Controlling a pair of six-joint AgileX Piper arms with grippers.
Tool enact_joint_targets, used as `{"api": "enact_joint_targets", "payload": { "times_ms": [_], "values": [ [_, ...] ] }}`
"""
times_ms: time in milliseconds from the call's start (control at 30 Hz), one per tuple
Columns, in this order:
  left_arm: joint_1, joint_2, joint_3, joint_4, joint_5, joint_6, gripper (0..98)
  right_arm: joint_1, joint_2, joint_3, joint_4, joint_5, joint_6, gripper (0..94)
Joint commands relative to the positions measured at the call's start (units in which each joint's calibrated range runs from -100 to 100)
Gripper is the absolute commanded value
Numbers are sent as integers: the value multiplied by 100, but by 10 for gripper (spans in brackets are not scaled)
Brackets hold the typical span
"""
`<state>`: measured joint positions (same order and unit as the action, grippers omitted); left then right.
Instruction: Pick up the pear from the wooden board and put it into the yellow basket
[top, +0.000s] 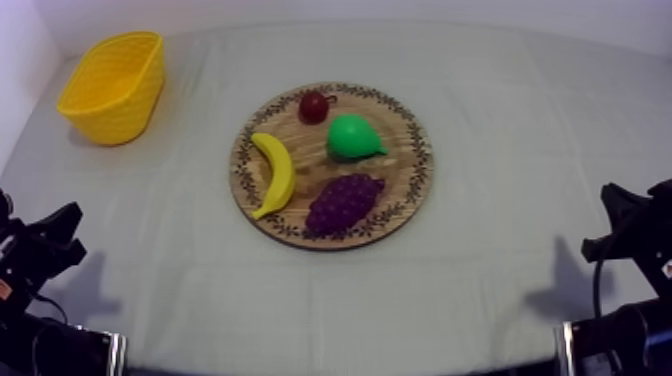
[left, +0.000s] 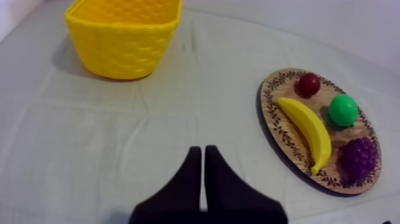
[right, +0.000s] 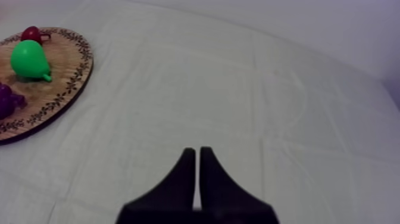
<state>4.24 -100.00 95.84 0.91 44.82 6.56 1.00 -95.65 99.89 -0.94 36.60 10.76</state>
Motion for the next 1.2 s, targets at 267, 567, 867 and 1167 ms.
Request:
{"api": "enact_joint_targets", "payload": {
  "times_ms": [267,567,867,1167],
  "values": [
    [-1,0,3,-1,-2,4,0,0,-2,0,-1,1,-6,4],
    [-52,0,-27,24,5,46,0,0,-2,0,-1,1,-5,4],
    [-65,92,-104,335,13,-231,0,0,-2,0,-1,1,-4,4],
    [693,299,-246,727,31,-580,0,0,-2,0,-1,1,-2,4]
  ]
}}
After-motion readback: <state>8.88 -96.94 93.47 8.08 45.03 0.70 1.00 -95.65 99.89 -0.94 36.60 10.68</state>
